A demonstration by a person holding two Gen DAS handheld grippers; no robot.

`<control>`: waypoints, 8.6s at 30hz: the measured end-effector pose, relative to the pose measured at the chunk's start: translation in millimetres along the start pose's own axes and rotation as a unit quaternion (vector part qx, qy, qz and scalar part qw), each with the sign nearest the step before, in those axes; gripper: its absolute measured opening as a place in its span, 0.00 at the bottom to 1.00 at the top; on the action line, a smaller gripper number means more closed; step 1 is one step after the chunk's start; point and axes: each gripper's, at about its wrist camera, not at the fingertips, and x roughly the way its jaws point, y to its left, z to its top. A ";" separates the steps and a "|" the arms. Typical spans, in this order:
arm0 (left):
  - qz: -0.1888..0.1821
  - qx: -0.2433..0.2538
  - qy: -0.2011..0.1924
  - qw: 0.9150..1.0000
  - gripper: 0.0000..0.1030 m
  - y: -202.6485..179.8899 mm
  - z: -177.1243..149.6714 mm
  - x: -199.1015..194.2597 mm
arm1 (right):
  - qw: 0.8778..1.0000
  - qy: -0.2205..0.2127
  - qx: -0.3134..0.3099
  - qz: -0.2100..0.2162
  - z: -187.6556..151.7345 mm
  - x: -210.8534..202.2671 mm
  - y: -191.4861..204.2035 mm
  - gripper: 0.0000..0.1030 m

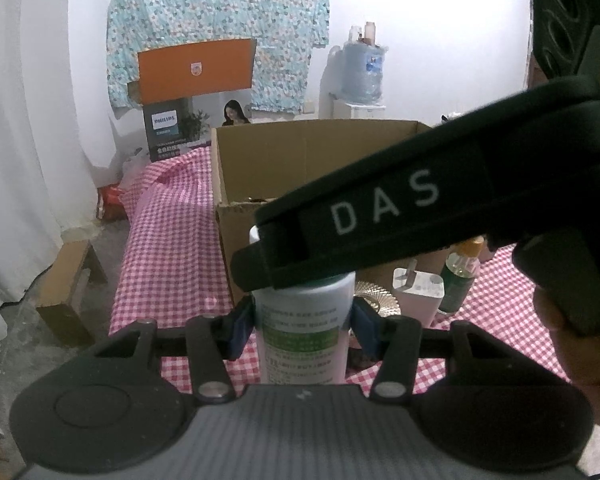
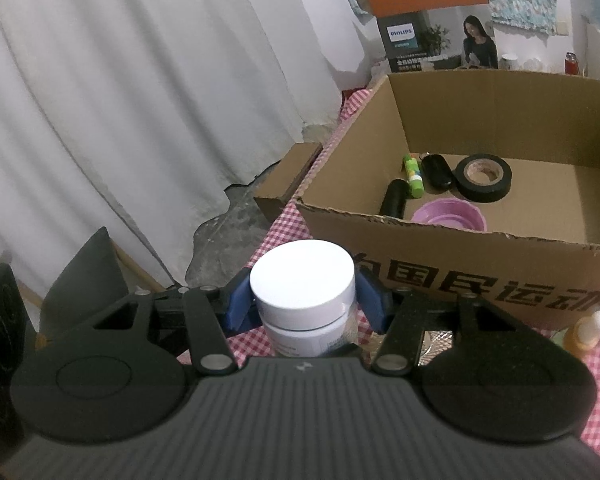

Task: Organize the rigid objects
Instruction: 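Lift the white jar off the table with the right tool, then carry the white jar with the right tool toward the box, then lower the white jar into the box and open the right tool, then withdraw the right tool from the box toward the amber dropper bottle, then grasp the amber dropper bottle around its neck with the right tool, then lift the dropper bottle with the right tool and carry it over the box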

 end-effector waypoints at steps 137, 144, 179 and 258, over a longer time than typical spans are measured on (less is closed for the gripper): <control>-0.117 0.121 0.053 0.984 0.77 -121.8 40.8 32.8 | 0.991 -0.086 0.080 -0.057 -38.0 -154.2 -151.1 0.60; -0.109 0.131 0.058 0.984 0.50 -126.6 33.0 52.5 | 0.995 -0.053 0.058 -0.061 -22.9 -117.8 -154.0 0.41; -0.169 0.145 0.062 0.973 0.39 -171.4 22.1 64.1 | 0.993 -0.029 0.070 -0.096 -44.1 -144.3 -177.0 0.22; -0.124 0.075 0.075 0.987 0.34 -122.3 189.6 129.5 | 0.998 -0.035 -0.035 -0.043 165.8 -151.4 -185.7 0.18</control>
